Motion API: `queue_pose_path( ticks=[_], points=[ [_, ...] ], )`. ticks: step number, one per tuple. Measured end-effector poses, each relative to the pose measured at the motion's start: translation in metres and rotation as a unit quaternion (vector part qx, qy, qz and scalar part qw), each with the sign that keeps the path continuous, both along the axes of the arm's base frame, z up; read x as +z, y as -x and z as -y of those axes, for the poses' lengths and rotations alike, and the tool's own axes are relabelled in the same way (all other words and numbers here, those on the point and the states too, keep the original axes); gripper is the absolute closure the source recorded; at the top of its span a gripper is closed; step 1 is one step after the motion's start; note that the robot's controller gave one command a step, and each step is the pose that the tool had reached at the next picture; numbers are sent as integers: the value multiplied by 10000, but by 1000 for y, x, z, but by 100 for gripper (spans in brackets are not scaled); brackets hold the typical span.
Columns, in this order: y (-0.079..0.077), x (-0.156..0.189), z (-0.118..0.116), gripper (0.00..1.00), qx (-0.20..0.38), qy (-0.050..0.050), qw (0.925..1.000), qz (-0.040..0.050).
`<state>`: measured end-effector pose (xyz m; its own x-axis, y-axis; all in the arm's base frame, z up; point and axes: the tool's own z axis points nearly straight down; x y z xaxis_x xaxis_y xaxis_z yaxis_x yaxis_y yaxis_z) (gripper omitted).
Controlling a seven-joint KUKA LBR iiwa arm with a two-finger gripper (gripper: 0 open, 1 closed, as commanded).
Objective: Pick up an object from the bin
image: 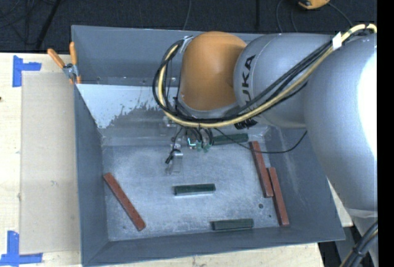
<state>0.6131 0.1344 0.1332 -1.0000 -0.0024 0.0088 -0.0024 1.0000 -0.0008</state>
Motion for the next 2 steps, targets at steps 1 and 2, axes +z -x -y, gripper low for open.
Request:
queue_pose_path(
  ticks=[1,2],
  points=[
    [-2,5,1,0,-16,-5,10000,38],
    [61,-64,76,0,-378,-3,9993,17]
  ],
)
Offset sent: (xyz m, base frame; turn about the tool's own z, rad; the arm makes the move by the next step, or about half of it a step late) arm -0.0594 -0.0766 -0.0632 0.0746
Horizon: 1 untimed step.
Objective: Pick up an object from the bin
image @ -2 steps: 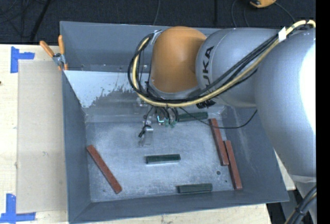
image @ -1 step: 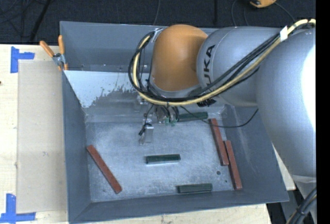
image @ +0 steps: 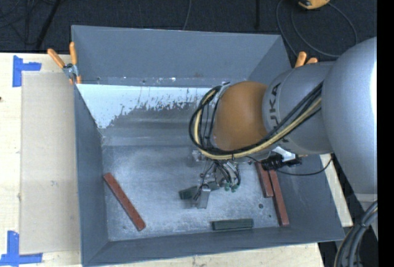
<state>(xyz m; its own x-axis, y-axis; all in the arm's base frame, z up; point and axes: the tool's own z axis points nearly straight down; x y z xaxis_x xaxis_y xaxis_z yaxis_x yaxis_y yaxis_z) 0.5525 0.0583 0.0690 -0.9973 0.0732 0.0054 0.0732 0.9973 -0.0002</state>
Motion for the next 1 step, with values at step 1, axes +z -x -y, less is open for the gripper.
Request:
queue_pose_path(
  ticks=[1],
  points=[
    [8,42,8,0,96,1,10000,14]
  ],
)
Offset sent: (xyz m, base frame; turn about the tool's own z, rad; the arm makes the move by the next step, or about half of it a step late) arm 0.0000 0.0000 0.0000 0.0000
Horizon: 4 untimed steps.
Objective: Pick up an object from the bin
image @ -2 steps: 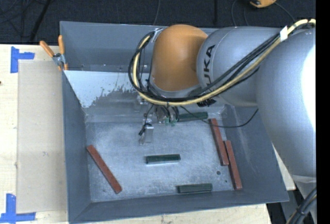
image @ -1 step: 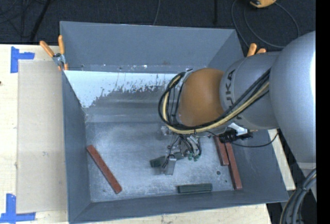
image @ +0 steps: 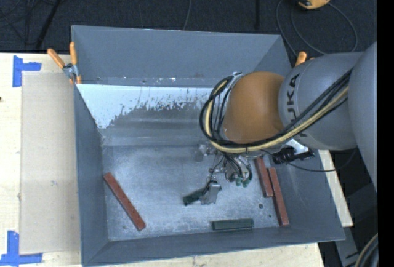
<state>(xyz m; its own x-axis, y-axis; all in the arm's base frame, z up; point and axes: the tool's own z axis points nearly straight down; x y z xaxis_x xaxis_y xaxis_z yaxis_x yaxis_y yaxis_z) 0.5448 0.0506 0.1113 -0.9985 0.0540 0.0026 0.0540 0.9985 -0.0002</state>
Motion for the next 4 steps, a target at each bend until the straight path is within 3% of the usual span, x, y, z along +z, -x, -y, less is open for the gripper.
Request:
queue_pose_path(
  ticks=[1,2,3,4],
  points=[
    [-6,-25,-4,0,-59,-3,10000,19],
    [14,-40,1,0,-308,0,9995,-4],
    [6,-41,9,100,-17,-4,10000,13],
    [6,-41,9,100,-22,-6,10000,13]
  ],
)
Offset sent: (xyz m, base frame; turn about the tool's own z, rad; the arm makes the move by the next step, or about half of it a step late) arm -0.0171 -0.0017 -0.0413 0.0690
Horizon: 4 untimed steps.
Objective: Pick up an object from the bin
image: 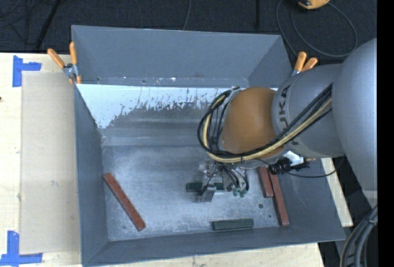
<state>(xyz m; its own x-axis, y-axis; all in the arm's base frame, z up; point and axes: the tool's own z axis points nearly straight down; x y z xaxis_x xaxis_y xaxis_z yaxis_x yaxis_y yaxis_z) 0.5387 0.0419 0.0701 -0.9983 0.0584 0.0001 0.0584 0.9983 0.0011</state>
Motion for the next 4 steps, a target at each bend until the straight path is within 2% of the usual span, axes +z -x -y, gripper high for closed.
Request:
queue_pose_path(
  ticks=[1,2,4],
  points=[
    [2,6,0,100,-3,3,10000,-30],
    [4,27,1,100,-5,7,10000,-59],
    [0,61,1,100,-11,3,10000,14]
  ],
)
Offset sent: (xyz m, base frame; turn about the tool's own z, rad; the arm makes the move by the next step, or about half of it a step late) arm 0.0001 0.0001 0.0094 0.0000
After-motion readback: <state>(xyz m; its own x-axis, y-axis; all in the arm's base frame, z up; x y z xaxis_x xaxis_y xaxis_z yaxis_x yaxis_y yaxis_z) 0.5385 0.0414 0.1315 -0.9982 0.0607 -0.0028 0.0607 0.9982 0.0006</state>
